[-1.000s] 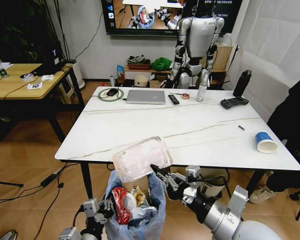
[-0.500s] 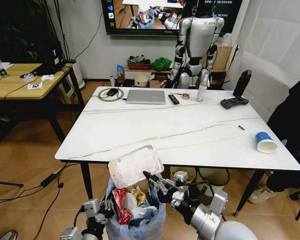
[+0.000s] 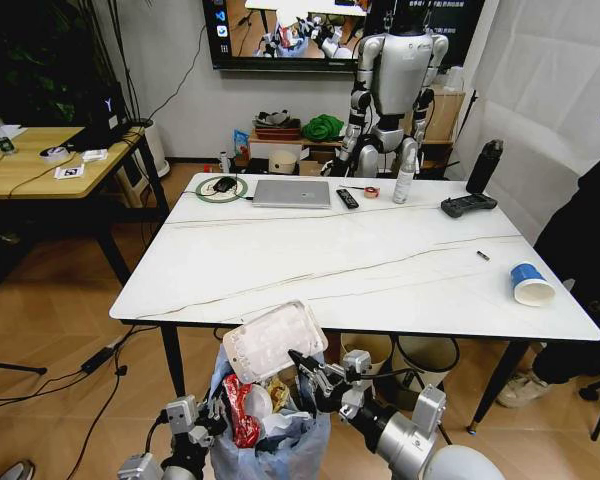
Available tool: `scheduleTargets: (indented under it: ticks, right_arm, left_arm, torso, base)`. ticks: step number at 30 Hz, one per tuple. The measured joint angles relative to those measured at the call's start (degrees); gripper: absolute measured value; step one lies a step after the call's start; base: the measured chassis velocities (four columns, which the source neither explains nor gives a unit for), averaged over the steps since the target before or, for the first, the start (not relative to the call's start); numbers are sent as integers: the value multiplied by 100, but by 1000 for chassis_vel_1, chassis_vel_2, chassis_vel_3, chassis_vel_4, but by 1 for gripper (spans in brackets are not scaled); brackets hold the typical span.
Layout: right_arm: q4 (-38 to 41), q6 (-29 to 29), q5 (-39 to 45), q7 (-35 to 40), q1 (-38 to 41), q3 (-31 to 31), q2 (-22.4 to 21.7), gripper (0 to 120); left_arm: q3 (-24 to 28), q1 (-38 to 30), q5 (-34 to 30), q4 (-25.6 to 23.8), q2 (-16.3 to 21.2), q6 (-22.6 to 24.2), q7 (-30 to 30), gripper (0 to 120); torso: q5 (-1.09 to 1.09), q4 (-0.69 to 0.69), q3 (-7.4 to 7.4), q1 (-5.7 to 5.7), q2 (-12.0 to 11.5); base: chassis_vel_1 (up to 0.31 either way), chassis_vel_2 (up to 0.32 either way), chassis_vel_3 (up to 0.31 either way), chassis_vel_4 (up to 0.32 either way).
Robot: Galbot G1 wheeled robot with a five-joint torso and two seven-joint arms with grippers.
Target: Pick up the trash bin and place the trash from the table into it.
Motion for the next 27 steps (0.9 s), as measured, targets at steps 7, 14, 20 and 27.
scheduleTargets:
  ticks: [7, 14, 20, 27]
  right_arm:
    - [-106, 75, -214, -96, -18, -46, 45, 0]
    - [-176, 130, -406, -142, -71, -56, 57, 0]
    - [-187, 166, -607, -183, -198, -62, 45, 0]
    - [-41, 171, -598, -183, -306, -34, -54, 0]
  left_arm:
    - [-16, -11, -46, -23, 14, 13, -14, 1]
    - [-71, 6, -85, -77, 36, 17, -26, 1]
    - [-82, 4, -100, -83, 51, 24, -36, 1]
    - [-86, 3, -100, -83, 41, 26, -39, 1]
  torso:
    - [0, 0, 0, 0, 0]
    - [0, 0, 0, 0, 0]
    - [0, 0, 0, 0, 0]
    - [0, 1, 0, 0, 0]
  base:
    - [0, 0, 0, 0]
    - [0, 0, 0, 0]
    - [0, 0, 0, 0]
    - [0, 0, 0, 0]
